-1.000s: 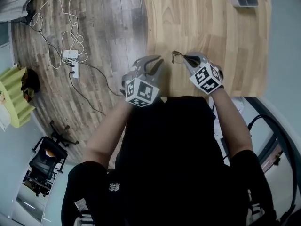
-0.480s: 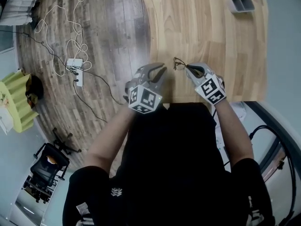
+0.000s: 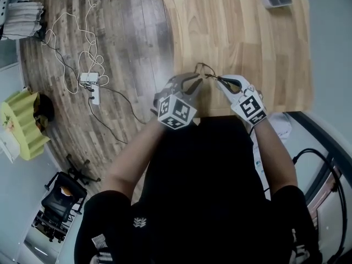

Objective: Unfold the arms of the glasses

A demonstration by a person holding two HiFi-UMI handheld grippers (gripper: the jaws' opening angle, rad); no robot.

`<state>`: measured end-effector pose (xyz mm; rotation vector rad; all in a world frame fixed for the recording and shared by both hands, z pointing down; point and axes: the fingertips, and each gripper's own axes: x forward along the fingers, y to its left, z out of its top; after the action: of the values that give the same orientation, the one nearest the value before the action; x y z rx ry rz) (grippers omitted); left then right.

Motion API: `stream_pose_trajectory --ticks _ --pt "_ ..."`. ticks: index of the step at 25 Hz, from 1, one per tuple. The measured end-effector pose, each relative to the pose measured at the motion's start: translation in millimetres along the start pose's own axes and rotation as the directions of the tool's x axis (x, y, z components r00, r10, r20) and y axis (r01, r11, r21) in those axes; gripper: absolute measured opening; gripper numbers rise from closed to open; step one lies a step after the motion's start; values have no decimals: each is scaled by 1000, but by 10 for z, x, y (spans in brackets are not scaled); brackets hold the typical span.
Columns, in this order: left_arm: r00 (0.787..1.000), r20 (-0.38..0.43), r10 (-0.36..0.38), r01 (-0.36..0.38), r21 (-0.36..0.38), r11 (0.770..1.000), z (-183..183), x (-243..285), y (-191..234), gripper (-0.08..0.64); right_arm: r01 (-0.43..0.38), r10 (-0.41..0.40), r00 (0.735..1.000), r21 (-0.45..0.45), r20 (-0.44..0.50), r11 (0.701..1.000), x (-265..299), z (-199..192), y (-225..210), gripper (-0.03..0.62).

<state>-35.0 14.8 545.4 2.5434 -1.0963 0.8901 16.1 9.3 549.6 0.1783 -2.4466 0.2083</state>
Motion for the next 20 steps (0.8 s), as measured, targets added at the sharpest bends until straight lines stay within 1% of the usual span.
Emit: stream_pose_trajectory --ticks 6,11,14,17,20 --pt "999 15 -44 43 1 999 87 120 -125 69 17 -17 1000 24 18 1000 -41 -34 28 12" --pt "996 50 -79 80 -24 997 143 107 -173 69 31 -32 999 23 20 999 -69 -62 6 12" --pt "993 75 -91 95 -45 994 193 79 -177 86 39 -39 999 23 14 999 -89 -91 -1 12" --pt "992 81 -93 97 -50 994 212 97 -183 101 27 -27 1000 9 13 1000 -97 -102 53 12" --pt "988 87 -131 135 -51 989 255 142 -251 112 26 -26 1000 3 16 1000 -97 -95 76 12"
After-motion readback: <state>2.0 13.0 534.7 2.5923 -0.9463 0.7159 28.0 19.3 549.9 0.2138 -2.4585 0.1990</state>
